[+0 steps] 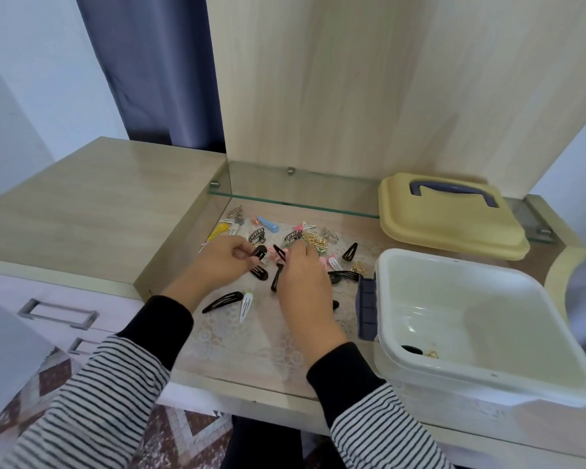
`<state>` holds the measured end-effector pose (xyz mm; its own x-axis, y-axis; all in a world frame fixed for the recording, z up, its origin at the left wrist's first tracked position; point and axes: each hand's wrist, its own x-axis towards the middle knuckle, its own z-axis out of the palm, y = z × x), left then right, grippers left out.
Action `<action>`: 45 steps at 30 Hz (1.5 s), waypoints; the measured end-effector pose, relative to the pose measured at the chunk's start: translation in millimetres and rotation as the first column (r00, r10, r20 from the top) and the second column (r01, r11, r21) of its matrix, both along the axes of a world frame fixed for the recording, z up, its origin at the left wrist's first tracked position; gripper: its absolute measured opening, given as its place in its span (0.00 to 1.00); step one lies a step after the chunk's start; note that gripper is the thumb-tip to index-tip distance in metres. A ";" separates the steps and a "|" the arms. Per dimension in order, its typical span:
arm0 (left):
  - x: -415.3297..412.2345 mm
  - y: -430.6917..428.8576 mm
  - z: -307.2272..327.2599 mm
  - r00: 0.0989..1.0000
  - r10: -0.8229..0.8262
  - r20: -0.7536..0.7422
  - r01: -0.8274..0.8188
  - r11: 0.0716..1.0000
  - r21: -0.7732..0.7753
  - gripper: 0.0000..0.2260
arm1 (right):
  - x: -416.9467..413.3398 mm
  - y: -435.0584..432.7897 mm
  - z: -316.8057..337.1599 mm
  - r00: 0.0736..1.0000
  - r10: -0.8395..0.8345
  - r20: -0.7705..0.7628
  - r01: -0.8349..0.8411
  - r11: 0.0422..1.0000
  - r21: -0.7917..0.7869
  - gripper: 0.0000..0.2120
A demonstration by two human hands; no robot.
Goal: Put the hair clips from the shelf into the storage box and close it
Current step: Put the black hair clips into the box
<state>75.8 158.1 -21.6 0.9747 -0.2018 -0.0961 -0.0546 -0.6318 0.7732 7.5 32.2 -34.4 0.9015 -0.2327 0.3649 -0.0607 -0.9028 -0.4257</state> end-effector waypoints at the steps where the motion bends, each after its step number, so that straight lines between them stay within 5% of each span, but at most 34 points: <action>1: -2.0 -0.4 9.0 1.000 0.001 -0.017 -0.001 0.999 -0.044 0.05 | -1.7 0.2 11.2 1.000 0.012 0.013 -0.012 1.000 0.008 0.16; 9: -34.1 -39.3 87.4 0.981 -0.190 0.045 0.194 0.916 -0.353 0.13 | -30.0 -55.1 110.3 0.999 0.021 0.044 -0.032 0.970 0.241 0.08; 16: -59.8 -109.1 114.0 0.939 -0.343 0.031 0.335 0.889 -0.311 0.12 | -72.4 -156.1 156.2 0.995 0.067 -0.076 -0.028 0.905 0.424 0.08; 20: -67.5 -129.6 110.7 0.918 -0.396 -0.004 0.383 0.890 -0.247 0.13 | -87.3 -190.7 164.2 0.955 0.130 -0.267 0.000 0.900 0.436 0.08; 29: -81.3 -215.9 82.9 0.776 -0.598 -0.198 0.603 0.797 -0.042 0.10 | -81.3 -235.4 128.9 0.578 0.207 -0.789 -0.167 0.977 0.134 0.13; 35: -83.9 -243.7 56.3 0.652 -0.659 -0.375 0.738 0.666 0.111 0.05 | -70.1 -237.2 88.4 0.318 0.167 -0.933 -0.327 0.943 0.058 0.10; 45: -80.9 -264.7 22.8 0.606 -0.547 -0.577 0.679 0.734 0.017 0.05 | -53.7 -251.6 63.8 0.205 0.231 -0.951 -0.288 0.943 0.167 0.14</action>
